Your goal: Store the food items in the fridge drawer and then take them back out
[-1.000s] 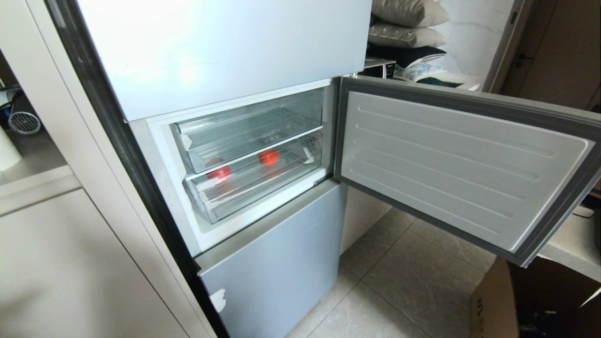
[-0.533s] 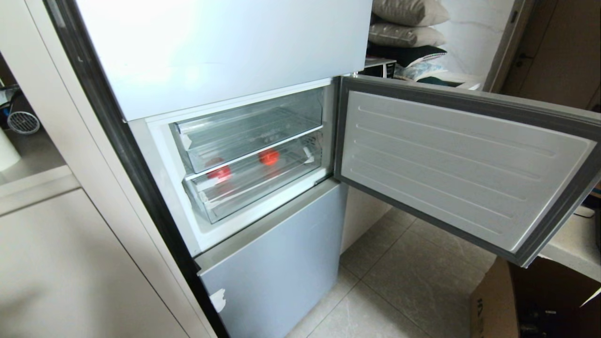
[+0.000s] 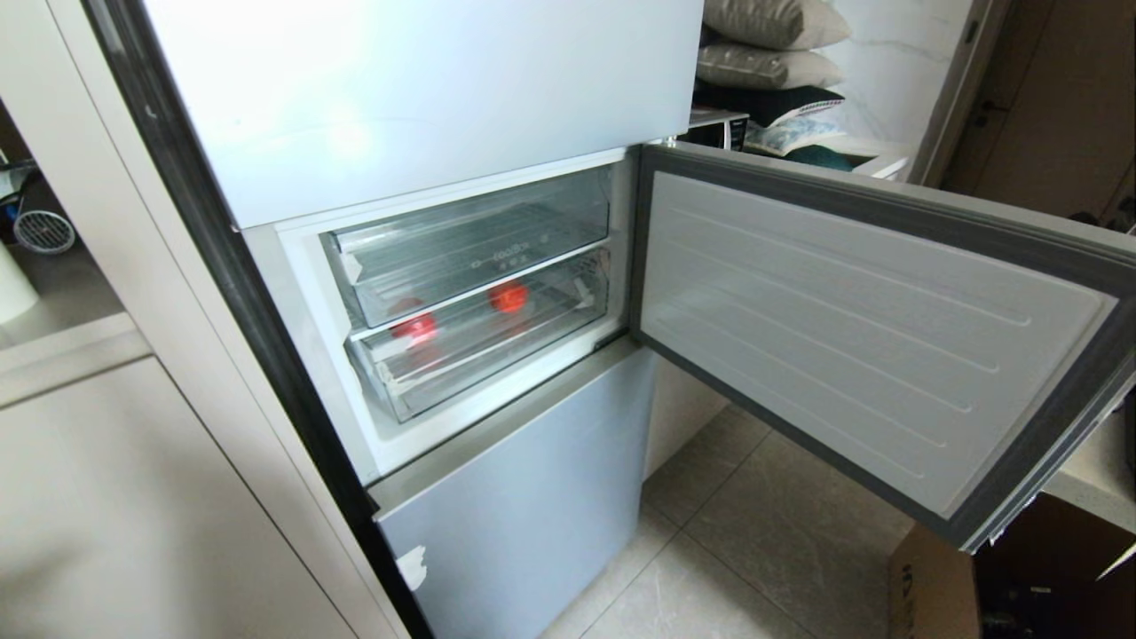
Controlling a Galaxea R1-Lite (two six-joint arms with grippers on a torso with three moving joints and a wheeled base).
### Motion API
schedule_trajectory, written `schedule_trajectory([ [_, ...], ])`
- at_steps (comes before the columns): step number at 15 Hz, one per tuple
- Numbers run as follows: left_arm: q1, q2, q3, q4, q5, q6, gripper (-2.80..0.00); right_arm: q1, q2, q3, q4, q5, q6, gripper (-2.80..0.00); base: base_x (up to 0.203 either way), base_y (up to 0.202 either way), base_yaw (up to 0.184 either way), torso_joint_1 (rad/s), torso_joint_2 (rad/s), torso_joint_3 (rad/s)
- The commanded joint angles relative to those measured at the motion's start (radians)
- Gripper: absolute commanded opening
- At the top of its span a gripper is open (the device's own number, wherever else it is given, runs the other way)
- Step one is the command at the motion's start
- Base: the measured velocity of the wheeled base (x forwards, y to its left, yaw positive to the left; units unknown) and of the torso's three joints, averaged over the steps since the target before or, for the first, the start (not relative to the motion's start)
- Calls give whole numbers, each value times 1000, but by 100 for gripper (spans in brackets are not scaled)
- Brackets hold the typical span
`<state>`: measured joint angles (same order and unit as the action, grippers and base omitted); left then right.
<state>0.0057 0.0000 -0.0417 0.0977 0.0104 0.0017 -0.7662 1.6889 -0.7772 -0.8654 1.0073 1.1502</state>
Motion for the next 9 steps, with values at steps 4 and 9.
schedule_trajectory([
  [4,0,2,0,1,0,0,-280,0,-251,118,-14,33,29,-280,0,0,0,0,0,0],
  [9,0,2,0,1,0,0,-280,9,-388,139,-11,38,69,-280,0,0,0,0,0,0],
])
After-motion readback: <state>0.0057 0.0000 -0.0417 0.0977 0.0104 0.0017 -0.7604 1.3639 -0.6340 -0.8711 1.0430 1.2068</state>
